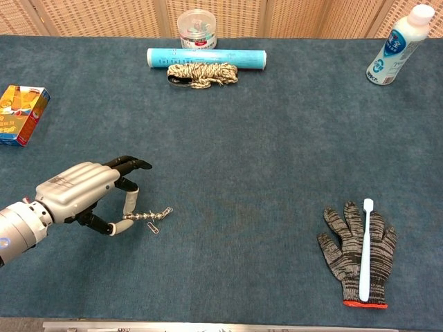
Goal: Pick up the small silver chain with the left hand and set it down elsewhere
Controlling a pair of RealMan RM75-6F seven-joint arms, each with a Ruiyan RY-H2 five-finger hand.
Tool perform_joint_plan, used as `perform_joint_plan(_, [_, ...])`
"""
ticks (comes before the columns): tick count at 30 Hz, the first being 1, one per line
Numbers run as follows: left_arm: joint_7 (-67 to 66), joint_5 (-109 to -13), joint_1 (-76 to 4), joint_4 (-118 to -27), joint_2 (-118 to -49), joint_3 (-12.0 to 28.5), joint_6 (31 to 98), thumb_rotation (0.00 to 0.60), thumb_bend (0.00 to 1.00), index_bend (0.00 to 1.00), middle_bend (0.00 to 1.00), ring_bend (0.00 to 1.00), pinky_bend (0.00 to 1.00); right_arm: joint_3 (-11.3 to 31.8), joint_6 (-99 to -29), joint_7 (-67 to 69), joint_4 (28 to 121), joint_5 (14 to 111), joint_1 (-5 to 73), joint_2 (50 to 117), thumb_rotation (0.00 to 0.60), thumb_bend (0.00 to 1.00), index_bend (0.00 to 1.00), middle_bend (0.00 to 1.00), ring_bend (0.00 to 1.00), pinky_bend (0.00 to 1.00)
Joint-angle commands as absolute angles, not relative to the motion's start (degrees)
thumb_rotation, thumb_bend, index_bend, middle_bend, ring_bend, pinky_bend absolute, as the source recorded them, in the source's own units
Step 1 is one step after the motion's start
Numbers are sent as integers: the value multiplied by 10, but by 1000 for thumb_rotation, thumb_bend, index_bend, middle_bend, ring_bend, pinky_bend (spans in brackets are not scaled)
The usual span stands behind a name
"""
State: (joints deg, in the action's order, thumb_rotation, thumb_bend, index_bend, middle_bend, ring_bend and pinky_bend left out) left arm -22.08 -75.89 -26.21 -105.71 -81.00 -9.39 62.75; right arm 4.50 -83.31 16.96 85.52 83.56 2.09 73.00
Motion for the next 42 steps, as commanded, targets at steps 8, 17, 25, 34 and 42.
perform_joint_plan(8, [-202,-785,-237,-1062,-791,-106,645,600,335,675,105,19,239,45,-829,163,860,835,24,730,600,0,244,285,203,322])
perform_joint_plan(17, [-196,-797,-227,-1061,-786,-105,642,600,335,677,105,19,239,45,-828,162,861,835,26,731,600,0,244,286,203,322])
perform_joint_plan(25, [-195,-792,-223,-1056,-790,-101,630,600,336,678,105,19,239,44,-828,163,860,834,25,731,600,0,244,286,203,322])
perform_joint_plan(34, [-191,-796,-218,-1053,-791,-97,625,600,336,678,105,19,239,44,-827,162,860,834,27,731,600,0,244,285,203,322])
perform_joint_plan(42, [-177,-809,-219,-1068,-772,-76,640,600,336,677,105,19,239,45,-828,161,862,835,28,730,600,0,244,285,203,322])
